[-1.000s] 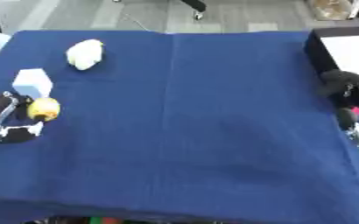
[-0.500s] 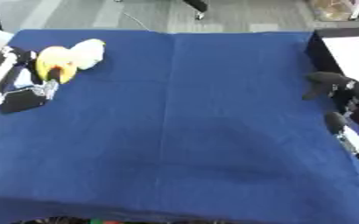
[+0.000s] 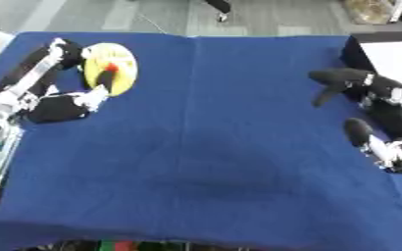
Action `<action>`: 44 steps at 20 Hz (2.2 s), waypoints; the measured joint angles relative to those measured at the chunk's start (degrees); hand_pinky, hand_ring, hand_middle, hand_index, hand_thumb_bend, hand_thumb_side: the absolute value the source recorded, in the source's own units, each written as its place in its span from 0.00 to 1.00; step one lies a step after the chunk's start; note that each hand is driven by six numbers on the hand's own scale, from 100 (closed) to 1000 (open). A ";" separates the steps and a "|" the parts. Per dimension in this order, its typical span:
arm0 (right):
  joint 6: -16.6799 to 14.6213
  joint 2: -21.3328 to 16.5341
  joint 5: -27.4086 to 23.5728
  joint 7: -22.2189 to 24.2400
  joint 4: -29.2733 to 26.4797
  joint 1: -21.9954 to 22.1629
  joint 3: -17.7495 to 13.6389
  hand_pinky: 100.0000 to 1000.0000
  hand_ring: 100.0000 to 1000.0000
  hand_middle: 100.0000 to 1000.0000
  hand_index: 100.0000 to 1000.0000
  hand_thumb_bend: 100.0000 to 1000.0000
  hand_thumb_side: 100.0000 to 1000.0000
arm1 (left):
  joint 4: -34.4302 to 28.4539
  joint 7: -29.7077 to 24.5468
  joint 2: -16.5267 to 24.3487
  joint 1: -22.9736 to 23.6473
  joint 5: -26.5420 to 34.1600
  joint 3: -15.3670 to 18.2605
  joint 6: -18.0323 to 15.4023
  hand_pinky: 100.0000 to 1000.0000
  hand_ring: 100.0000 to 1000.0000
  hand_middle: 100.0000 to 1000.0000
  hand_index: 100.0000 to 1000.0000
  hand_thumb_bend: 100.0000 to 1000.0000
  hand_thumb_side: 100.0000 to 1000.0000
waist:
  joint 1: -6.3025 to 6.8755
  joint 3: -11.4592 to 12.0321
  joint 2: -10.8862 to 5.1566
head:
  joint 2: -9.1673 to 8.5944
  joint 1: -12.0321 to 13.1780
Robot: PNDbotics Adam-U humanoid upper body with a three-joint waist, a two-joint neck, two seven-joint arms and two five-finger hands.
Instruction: Pick up the objects with one hand, pass them to the other hand, and then place them into the box on the other side of the table.
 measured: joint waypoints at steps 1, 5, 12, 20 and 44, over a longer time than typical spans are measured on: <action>0.06 0.04 -0.70 0.33 -0.17 -0.75 0.63 1.00 0.94 0.61 0.91 0.00 0.40 | -0.13 -0.59 -0.42 -0.42 0.20 -0.51 -0.16 0.71 0.33 0.18 0.43 0.00 0.27 | -0.05 0.04 0.00 | 0.00 0.01; 0.15 0.79 -3.48 1.99 -0.83 -4.04 3.15 1.00 0.94 0.62 0.91 0.00 0.39 | -0.24 -2.62 -1.54 -2.60 1.54 -2.46 -1.64 0.71 0.33 0.18 0.43 0.00 0.27 | -0.13 0.12 0.00 | 0.00 0.03; -2.90 0.93 -4.73 3.30 -1.77 -11.55 6.52 0.99 0.92 0.67 0.94 0.00 0.28 | 0.60 -7.69 -1.88 -6.25 3.99 -6.29 -3.43 0.71 0.33 0.18 0.43 0.00 0.25 | -0.46 0.25 0.00 | 0.00 0.16; -11.00 0.99 3.37 -0.13 -1.89 -17.53 10.28 0.88 0.90 0.78 0.99 0.00 0.00 | 1.08 -12.91 -2.86 -9.54 6.26 -9.14 -0.84 0.71 0.33 0.18 0.43 0.00 0.23 | -0.46 0.62 0.15 | 0.00 -0.09; -25.53 3.91 42.53 -14.66 -1.63 -21.09 13.92 0.79 0.91 0.99 1.00 0.14 0.14 | -1.09 -17.89 -4.94 -12.79 13.76 -11.69 4.88 0.72 0.33 0.19 0.44 0.00 0.25 | -0.51 1.14 0.15 | 0.00 -0.52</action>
